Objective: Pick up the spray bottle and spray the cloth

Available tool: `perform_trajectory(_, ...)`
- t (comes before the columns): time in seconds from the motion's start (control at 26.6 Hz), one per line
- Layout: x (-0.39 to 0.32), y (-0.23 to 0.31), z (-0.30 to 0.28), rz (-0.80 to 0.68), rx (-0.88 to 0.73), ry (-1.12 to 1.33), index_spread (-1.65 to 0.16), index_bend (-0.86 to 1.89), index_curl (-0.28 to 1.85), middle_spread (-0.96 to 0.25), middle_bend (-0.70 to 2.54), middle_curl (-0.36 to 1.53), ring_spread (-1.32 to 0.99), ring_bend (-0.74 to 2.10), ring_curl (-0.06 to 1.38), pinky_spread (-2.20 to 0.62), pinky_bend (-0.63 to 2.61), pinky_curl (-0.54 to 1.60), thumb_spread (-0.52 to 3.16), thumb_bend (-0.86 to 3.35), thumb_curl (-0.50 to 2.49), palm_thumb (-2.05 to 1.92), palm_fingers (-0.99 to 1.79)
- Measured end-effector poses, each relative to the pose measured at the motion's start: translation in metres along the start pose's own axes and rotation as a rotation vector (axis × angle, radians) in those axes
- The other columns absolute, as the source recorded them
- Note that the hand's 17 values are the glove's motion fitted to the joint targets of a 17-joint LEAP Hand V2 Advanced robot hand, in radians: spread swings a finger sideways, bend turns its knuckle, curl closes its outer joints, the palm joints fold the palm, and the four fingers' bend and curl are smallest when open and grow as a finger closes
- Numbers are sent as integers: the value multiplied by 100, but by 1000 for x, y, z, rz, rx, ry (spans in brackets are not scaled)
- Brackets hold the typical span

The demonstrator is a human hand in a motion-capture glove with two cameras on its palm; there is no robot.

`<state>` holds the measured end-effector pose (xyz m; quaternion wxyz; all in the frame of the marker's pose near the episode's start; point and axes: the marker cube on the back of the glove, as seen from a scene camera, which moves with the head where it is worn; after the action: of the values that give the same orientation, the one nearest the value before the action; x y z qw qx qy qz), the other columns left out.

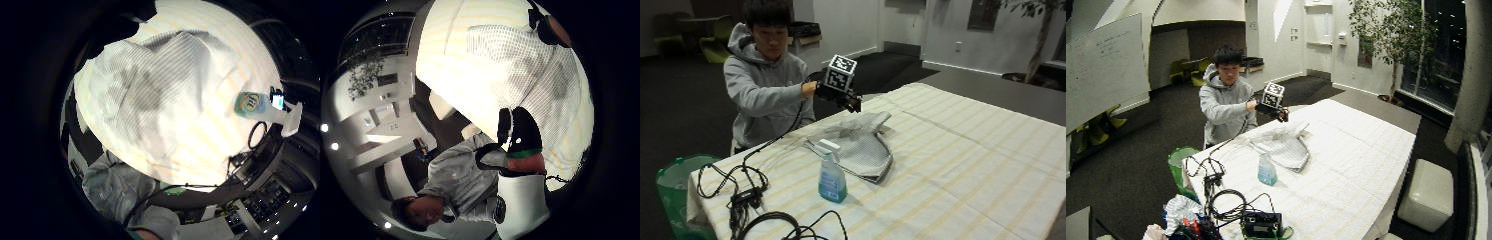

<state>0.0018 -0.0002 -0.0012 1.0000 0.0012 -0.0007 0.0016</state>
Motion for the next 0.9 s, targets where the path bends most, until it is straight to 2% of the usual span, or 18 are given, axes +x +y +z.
perform_trajectory(0.3, -1, 2, 1, -9, 102, 36, -24, 33, 23, -5, 37, 18, 2, 18, 12, 19, 21, 14, 73, 36, 20, 62, 51)
perform_trajectory(0.68, 0, 16, -1, -47, 189, 57, -29, 29, 29, -6, 36, 25, 4, 17, 14, 23, 18, 19, 93, 30, 28, 67, 47)
perform_trajectory(0.9, 18, 36, -4, -58, 371, 96, -31, 25, 31, -7, 33, 27, 4, 17, 14, 24, 19, 22, 98, 26, 32, 69, 42)
